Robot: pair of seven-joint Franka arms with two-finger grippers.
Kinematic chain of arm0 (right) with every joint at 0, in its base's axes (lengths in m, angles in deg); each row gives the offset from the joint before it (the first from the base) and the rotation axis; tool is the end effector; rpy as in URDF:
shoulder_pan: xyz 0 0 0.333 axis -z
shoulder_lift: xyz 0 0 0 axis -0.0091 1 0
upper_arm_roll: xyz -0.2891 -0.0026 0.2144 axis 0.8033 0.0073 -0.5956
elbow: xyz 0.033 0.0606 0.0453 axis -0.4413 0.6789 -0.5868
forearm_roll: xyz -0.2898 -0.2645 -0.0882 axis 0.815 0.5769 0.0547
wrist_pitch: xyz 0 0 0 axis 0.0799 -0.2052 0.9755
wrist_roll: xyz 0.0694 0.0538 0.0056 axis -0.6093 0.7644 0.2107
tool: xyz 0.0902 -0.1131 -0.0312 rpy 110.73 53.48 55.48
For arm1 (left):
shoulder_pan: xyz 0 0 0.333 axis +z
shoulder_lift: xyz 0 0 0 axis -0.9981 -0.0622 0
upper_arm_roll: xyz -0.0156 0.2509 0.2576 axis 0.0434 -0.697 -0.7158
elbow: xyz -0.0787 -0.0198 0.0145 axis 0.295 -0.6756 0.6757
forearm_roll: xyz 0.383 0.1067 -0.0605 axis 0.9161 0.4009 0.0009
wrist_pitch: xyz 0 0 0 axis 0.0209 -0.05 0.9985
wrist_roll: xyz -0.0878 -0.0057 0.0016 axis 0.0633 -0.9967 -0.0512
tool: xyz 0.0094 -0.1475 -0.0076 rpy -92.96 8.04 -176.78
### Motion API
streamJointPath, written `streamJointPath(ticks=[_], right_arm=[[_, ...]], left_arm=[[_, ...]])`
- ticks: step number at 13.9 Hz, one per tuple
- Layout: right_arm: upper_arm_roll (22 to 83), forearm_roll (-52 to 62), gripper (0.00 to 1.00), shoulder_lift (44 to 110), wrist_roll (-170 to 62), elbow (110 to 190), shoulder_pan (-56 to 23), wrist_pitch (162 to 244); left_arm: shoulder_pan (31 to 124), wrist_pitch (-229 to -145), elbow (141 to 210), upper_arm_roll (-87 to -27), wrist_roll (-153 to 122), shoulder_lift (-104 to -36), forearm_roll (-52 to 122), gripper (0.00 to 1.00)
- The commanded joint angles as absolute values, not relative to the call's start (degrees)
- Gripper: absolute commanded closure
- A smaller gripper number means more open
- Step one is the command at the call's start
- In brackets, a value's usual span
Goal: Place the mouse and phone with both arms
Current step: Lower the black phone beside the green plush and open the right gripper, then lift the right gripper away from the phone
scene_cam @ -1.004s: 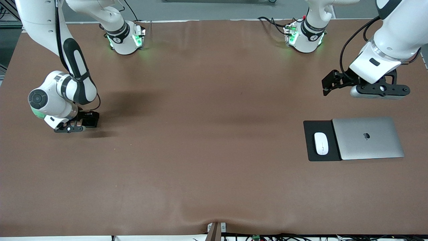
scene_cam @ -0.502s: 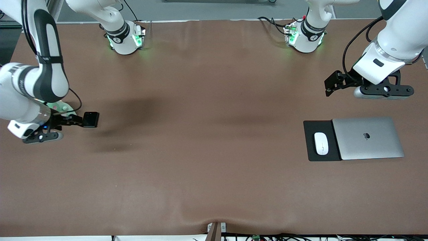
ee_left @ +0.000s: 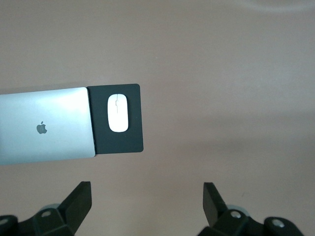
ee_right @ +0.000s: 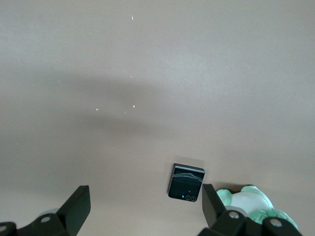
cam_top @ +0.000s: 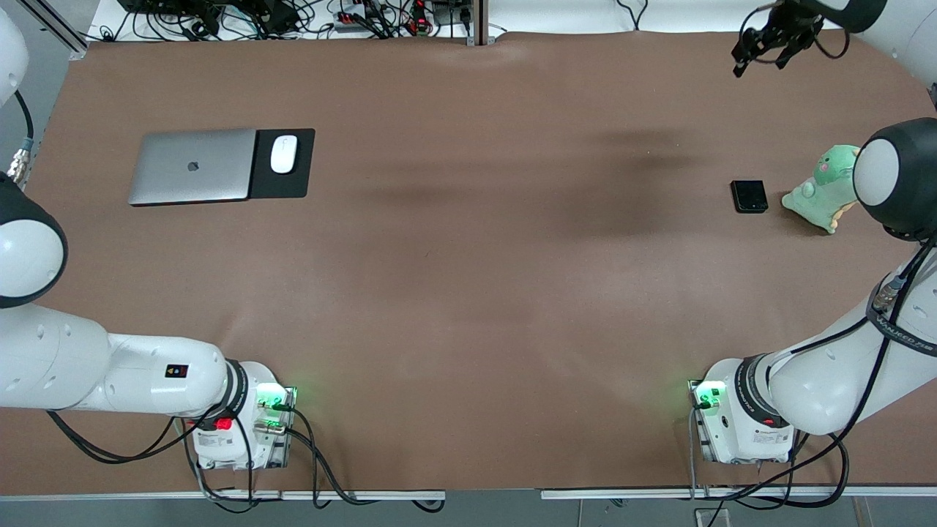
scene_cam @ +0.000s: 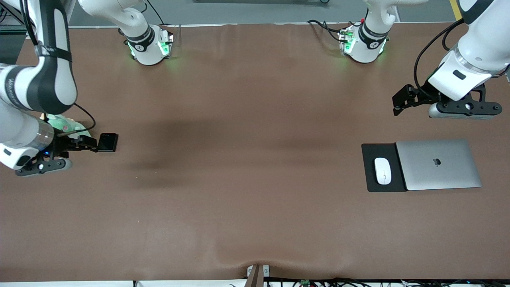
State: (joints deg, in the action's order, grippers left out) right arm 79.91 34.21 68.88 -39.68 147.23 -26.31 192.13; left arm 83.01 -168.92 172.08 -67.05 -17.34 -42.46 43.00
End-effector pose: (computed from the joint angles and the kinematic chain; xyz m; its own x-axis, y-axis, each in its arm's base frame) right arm 0.6379 -0.0236 0.4576 0.9764 0.2022 -0.0762 0.2026 -0.9793 -0.0032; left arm 0.5565 -0.1203 0.6088 0.9953 -0.0566 0.0787 -0.0592 -0.9978 0.0311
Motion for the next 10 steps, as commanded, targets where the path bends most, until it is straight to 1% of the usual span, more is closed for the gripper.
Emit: streamJointPath(ticks=[1, 8, 9, 10], right_arm=[[79.8, 35.0, 0.00, 69.5, -40.8, 143.5, -25.9, 188.8], [80.2, 33.9, 0.00, 69.0, -46.6, 139.9, -25.1, 185.6], [80.0, 33.9, 0.00, 68.7, -46.5, 139.9, -24.4, 185.1], [78.6, 33.9, 0.00, 67.9, -46.5, 139.9, -21.3, 184.9]], left_arm=[[83.9, -168.9, 171.9, -67.0, -16.0, -41.8, 41.9, 0.00], [84.6, -168.8, 171.7, -67.0, -16.0, -41.7, 41.8, 0.00], [84.7, -168.8, 171.7, -67.0, -16.0, -41.7, 41.8, 0.00], [84.7, -168.8, 171.5, -67.0, -16.0, -41.7, 41.8, 0.00]])
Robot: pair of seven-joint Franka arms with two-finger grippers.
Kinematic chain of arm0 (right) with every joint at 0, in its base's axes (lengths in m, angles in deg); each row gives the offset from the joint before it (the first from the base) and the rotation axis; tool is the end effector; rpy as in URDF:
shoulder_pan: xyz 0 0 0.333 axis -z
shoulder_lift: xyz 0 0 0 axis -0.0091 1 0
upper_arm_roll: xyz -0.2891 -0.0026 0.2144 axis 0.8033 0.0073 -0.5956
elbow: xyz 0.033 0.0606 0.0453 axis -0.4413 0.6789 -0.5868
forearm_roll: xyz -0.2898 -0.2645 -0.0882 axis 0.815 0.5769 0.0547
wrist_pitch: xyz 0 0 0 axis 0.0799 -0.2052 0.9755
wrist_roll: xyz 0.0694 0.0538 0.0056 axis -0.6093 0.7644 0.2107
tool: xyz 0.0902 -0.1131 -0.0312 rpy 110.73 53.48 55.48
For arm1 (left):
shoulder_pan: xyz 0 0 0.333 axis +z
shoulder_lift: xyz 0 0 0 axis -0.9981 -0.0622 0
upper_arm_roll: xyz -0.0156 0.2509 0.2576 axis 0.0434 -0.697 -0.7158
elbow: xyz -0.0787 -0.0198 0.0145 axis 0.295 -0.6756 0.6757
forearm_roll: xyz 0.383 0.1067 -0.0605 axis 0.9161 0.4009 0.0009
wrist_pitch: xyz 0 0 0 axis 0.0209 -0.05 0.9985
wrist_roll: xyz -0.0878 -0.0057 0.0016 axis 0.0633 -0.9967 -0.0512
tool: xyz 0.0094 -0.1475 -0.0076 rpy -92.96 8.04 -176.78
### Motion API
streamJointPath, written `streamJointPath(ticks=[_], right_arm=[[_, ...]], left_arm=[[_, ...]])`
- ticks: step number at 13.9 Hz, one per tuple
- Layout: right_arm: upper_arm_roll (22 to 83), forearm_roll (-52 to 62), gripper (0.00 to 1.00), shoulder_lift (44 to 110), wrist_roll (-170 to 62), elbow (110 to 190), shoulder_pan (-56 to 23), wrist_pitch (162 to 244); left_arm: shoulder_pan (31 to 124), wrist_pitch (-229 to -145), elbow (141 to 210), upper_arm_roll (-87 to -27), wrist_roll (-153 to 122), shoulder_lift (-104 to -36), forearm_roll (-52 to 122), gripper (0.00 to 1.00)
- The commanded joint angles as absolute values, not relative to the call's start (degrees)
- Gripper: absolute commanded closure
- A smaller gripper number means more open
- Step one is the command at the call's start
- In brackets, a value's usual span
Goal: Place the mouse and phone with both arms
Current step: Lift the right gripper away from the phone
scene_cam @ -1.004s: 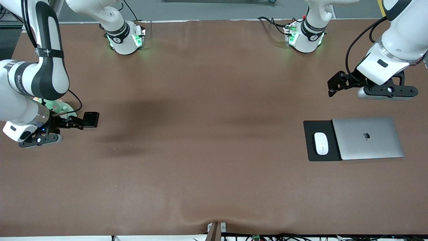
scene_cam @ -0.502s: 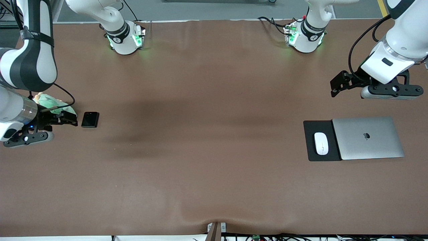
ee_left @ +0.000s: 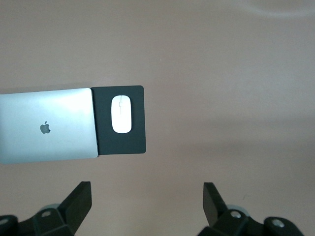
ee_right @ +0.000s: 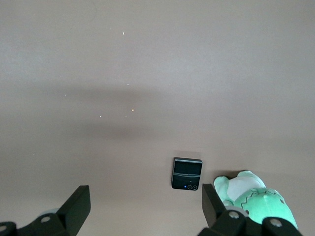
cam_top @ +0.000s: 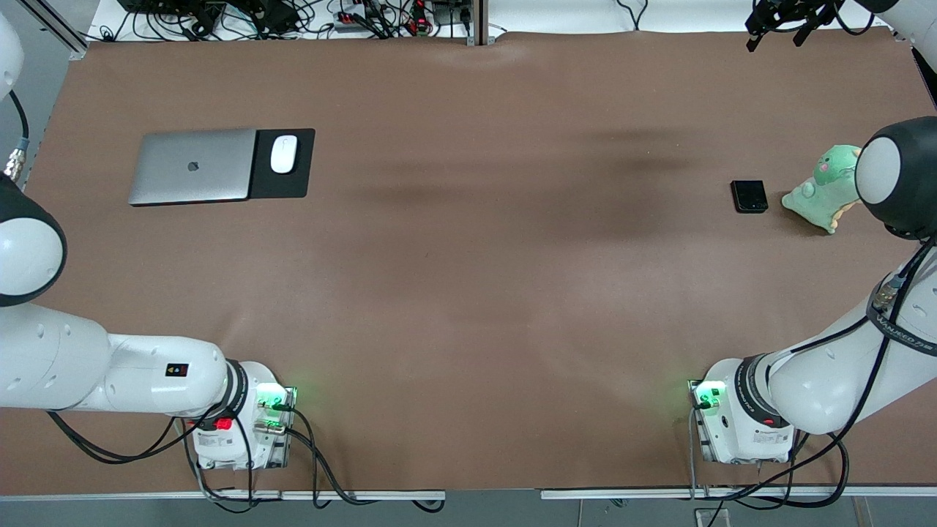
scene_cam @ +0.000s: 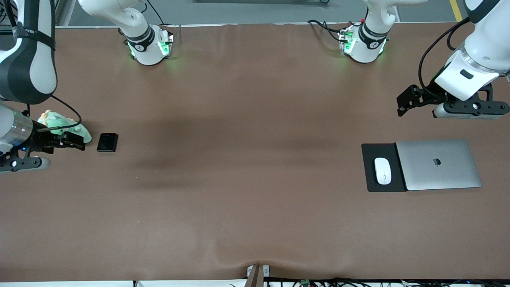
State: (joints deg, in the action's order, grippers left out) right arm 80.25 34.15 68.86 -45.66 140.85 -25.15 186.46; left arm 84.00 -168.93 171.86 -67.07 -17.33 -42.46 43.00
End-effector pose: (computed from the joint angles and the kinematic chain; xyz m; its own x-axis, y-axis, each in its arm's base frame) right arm 0.6428 -0.0323 0.5034 0.9942 0.0873 -0.0633 0.0877 -0.9961 0.0039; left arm 0.5589 -0.1106 0.6107 0.9958 -0.0392 0.0826 -0.0419 -0.9986 0.0317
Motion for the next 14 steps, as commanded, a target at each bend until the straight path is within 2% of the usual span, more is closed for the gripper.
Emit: streamJointPath(ticks=[1, 4, 7, 11, 14], right_arm=[[73.9, 33.9, 0.00, 67.2, -46.4, 139.8, -17.4, 184.8], [60.3, 34.5, 0.00, 63.7, -46.6, 139.6, -3.7, 183.5], [51.0, 35.8, 0.00, 60.1, -49.4, 140.1, 5.2, 182.0], [50.6, 41.3, 0.00, 57.1, -55.4, 140.3, 2.3, 180.2], [50.5, 43.6, 0.00, 57.9, -56.1, 137.5, 1.1, 180.2]], left_arm=[[84.7, -168.7, 171.0, -67.0, -16.4, -41.9, 41.8, 0.00], [85.0, -168.6, 171.0, -67.0, -16.2, -41.9, 41.8, 0.00], [85.0, -168.6, 171.3, -67.0, -16.1, -42.0, 41.8, 0.00], [85.1, -168.6, 169.9, -67.0, -15.4, -42.8, 40.3, 0.00], [85.1, -168.6, 169.9, -67.1, -14.4, -43.3, 40.3, 0.00]])
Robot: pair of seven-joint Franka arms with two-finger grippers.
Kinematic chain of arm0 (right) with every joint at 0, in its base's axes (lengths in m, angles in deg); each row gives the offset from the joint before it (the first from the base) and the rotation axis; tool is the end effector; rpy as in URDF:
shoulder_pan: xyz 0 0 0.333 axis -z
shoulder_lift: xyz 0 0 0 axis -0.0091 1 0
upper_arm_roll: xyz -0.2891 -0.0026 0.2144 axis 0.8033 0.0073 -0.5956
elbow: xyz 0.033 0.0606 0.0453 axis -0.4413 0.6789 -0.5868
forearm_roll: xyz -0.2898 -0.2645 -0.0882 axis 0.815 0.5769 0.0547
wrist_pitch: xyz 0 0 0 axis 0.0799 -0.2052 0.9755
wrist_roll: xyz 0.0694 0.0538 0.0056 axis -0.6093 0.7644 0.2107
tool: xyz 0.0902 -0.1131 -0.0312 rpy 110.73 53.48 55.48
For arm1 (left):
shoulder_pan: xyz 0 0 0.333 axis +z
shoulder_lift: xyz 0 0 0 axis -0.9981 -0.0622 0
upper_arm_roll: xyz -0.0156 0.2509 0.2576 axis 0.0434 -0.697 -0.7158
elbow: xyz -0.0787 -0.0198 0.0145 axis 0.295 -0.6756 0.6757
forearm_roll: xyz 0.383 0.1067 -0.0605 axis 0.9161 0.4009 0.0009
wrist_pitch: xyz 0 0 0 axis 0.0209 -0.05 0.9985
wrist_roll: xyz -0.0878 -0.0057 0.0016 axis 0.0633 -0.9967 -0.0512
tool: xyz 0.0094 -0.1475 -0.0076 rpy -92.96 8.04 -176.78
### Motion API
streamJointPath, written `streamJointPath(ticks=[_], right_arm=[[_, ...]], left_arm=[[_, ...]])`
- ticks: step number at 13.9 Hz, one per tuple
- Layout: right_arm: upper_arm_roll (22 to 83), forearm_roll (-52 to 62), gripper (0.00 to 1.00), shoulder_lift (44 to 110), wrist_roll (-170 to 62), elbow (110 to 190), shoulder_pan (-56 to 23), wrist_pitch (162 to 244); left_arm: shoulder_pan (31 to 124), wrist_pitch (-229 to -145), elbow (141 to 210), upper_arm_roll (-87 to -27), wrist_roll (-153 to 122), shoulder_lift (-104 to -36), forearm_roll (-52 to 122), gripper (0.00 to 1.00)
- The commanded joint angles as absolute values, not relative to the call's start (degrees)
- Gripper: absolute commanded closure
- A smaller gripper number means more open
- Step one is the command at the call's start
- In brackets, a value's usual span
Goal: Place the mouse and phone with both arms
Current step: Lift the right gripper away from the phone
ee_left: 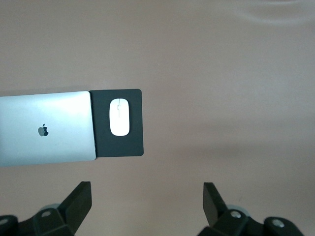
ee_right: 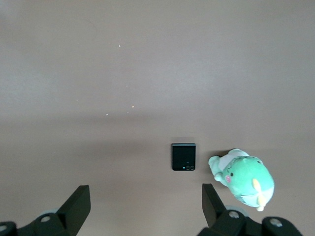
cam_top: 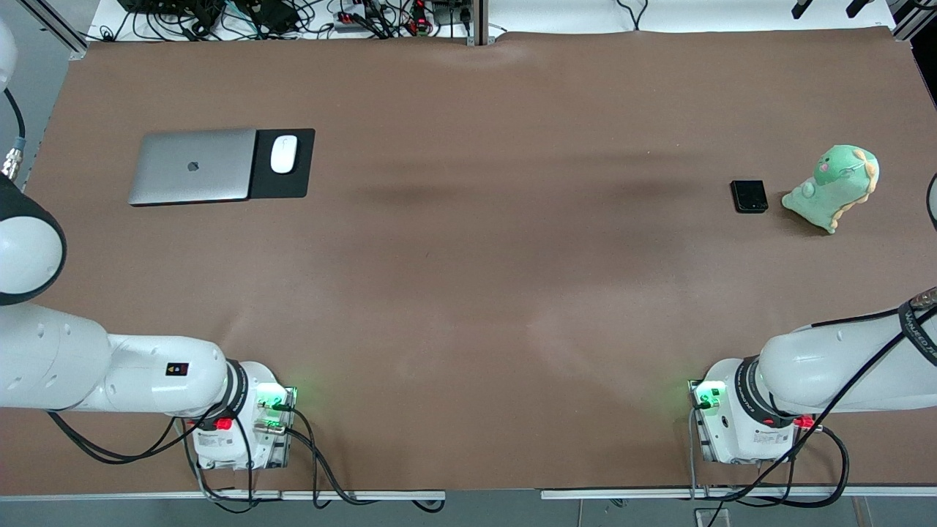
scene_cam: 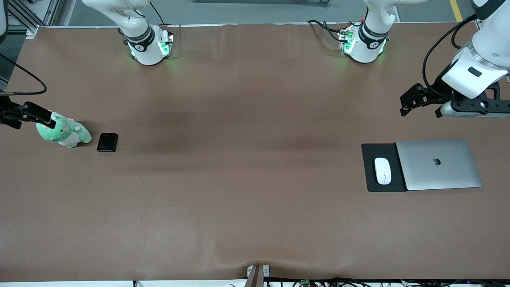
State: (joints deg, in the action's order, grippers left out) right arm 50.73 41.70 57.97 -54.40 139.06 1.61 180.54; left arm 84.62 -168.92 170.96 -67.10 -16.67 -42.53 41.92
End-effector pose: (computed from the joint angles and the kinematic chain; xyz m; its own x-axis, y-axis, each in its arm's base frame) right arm 0.5951 -0.0493 0.6048 0.9999 -0.0039 0.0120 -0.0040 -1.0000 0.0068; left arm 0.5613 -0.1069 0.6180 0.9949 -0.0364 0.0945 -0.0414 -0.9978 0.0515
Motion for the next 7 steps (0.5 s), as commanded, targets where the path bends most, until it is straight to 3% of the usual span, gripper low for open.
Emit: streamJointPath(ticks=[1, 7], right_arm=[[50.6, 42.9, 0.00, 59.8, -56.8, 135.1, 1.9, 180.5], [50.5, 43.4, 0.00, 60.5, -56.8, 134.2, 1.7, 173.2]], left_arm=[[85.1, -168.6, 169.8, -67.1, -14.4, -43.3, 40.4, 0.00], [85.1, -168.7, 169.6, -67.0, -14.6, -43.5, 40.3, 0.00]])
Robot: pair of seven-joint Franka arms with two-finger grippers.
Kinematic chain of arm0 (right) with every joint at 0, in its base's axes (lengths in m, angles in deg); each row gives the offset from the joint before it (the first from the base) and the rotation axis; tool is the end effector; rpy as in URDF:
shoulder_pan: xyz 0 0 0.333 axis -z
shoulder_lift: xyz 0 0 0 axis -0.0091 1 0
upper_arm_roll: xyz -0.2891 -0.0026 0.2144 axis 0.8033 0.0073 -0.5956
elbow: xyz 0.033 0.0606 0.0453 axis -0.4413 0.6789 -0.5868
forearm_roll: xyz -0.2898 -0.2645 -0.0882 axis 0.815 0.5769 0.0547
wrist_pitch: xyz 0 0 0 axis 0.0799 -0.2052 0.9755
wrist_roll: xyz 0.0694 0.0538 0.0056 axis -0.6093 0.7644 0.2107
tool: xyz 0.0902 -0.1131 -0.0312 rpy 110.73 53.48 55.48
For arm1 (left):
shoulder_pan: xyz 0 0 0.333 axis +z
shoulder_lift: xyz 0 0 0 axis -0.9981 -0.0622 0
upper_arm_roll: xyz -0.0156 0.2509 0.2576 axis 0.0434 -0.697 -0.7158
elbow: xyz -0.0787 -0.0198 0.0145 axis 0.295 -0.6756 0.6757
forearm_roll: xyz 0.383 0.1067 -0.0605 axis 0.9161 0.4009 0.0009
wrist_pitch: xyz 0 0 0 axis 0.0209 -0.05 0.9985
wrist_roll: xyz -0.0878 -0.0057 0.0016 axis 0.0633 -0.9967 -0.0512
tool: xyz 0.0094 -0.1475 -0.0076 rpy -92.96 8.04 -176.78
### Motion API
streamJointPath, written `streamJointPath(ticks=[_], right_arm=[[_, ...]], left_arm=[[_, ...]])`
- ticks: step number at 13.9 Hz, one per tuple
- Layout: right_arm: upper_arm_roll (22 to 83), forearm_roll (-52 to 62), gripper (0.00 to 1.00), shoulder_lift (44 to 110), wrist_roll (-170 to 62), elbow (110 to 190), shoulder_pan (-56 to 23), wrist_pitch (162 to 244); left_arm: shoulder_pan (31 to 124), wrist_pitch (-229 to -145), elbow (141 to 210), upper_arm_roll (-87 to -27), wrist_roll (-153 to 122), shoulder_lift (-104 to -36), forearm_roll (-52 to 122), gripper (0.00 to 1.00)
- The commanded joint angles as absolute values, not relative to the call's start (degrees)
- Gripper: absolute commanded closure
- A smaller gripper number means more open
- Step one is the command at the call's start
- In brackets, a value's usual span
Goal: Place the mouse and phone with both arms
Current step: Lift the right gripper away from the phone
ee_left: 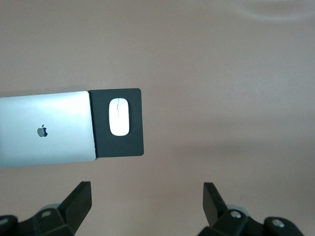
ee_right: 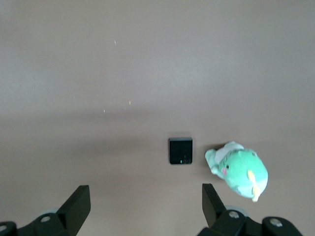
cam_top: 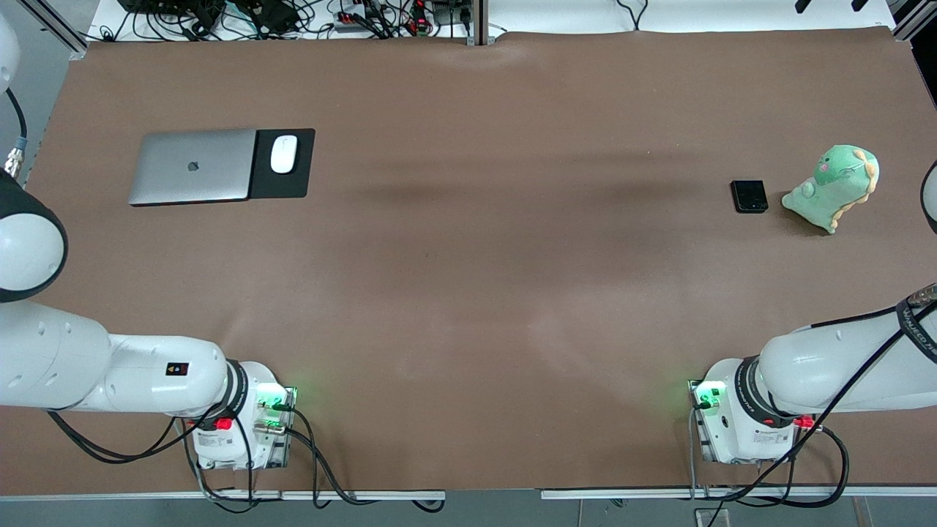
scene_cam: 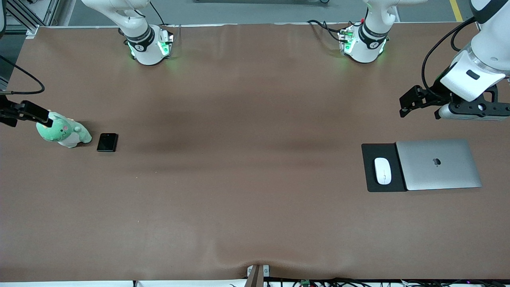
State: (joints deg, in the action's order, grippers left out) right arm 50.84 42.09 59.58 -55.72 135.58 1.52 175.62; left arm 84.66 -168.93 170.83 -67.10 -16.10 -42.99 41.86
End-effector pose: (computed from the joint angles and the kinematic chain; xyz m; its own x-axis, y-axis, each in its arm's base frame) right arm 0.5946 -0.0498 0.6099 0.9988 -0.0277 -0.0414 -0.0272 -0.9996 0.0123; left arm 0.5638 -0.1068 0.6146 0.9950 -0.0455 0.0893 -0.0503 -0.9974 0.0520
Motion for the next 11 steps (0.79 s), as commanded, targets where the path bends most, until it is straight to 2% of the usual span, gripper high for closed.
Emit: streamJointPath(ticks=[1, 5, 11], right_arm=[[50.4, 43.4, 0.00, 60.3, -56.7, 134.9, 1.7, 173.0], [50.4, 43.7, 0.00, 56.3, -55.9, 138.6, 1.4, 175.4], [50.4, 43.3, 0.00, 56.7, -54.8, 138.1, 1.3, 175.9]], left_arm=[[85.2, -168.8, 169.6, -67.0, -14.5, -43.6, 40.3, 0.00], [84.9, -169.3, 169.3, -67.0, -14.5, -44.7, 40.8, 0.00], [84.8, -170.7, 168.6, -67.0, -14.6, -46.3, 41.4, 0.00]])
